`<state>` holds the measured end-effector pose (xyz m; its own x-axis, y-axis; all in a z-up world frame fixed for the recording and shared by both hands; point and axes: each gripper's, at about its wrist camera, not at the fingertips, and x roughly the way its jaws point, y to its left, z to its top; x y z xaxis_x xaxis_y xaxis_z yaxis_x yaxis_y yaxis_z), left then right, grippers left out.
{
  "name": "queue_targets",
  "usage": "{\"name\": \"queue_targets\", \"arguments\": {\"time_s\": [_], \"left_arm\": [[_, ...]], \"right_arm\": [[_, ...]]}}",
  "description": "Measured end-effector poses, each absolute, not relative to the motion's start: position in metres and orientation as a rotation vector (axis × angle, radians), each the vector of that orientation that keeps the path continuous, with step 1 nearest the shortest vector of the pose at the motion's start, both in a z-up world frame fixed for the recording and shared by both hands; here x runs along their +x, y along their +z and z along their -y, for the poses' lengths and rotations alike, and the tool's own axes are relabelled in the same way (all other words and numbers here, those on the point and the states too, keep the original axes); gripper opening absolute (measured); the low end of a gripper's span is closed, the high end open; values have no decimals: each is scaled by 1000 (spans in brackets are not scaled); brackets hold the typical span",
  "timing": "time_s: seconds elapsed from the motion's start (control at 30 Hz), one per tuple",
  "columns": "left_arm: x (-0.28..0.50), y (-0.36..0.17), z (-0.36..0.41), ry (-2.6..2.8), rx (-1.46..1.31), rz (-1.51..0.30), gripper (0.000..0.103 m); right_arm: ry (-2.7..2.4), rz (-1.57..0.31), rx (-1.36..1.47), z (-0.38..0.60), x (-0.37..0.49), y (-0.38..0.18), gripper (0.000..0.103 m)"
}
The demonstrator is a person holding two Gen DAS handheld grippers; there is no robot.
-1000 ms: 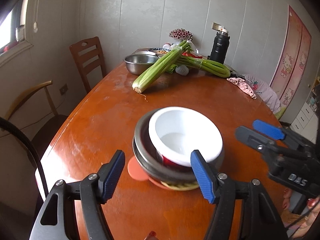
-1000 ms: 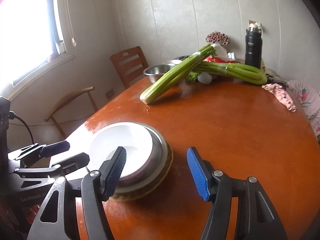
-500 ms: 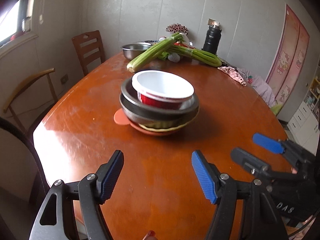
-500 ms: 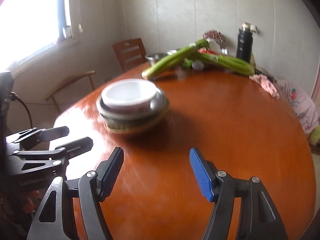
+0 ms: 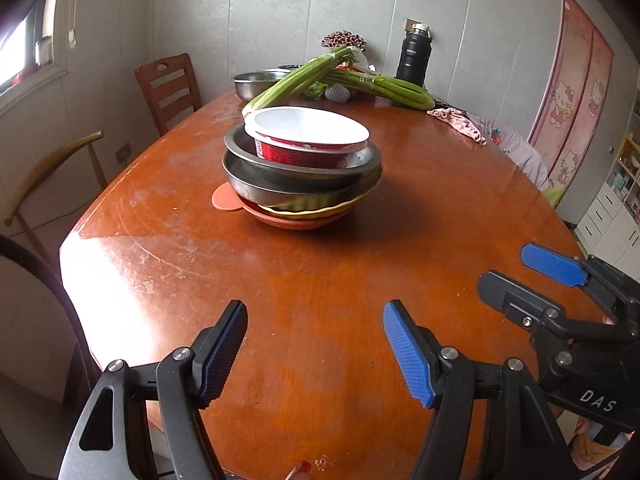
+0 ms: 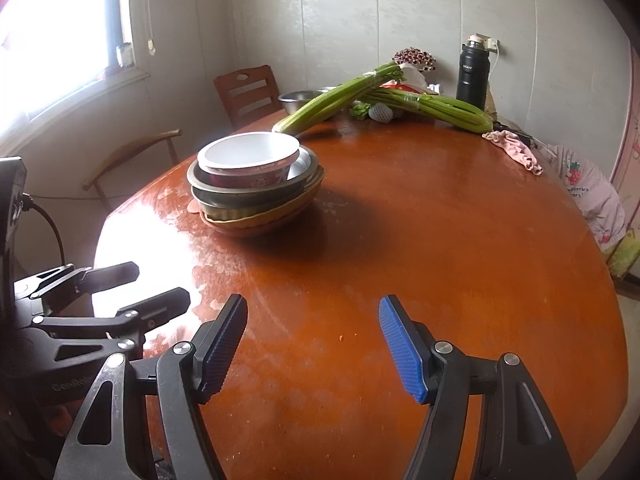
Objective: Organize plates and bowls
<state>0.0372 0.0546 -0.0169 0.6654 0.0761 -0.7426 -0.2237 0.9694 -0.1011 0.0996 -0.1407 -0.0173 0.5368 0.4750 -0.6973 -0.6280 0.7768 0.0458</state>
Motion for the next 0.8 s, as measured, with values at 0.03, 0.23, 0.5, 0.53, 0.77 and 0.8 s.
{"name": "queue_targets", "arguments": {"time_s": [0.03, 0.23, 0.5, 0.53, 0.77, 0.8], "left_arm": [[37, -17, -55, 171, -195, -828, 70], [36, -18, -56, 161, -190, -825, 70], [35, -17, -59, 163, -198, -819, 70], [34, -16, -59, 163, -197, -818, 70], [34, -16, -61, 175, -194, -816, 70], [34, -16, -61, 174, -196, -819, 70]], "right_arm": [[662, -757, -221, 141, 99, -17, 70], [652, -756, -230, 140, 97, -15, 70], [657, -763, -237, 138, 96, -15, 70], [657, -765, -239, 137, 96, -15, 70], [660, -768, -244, 136, 96, -17, 70], [658, -768, -242, 136, 96, -17, 70]]}}
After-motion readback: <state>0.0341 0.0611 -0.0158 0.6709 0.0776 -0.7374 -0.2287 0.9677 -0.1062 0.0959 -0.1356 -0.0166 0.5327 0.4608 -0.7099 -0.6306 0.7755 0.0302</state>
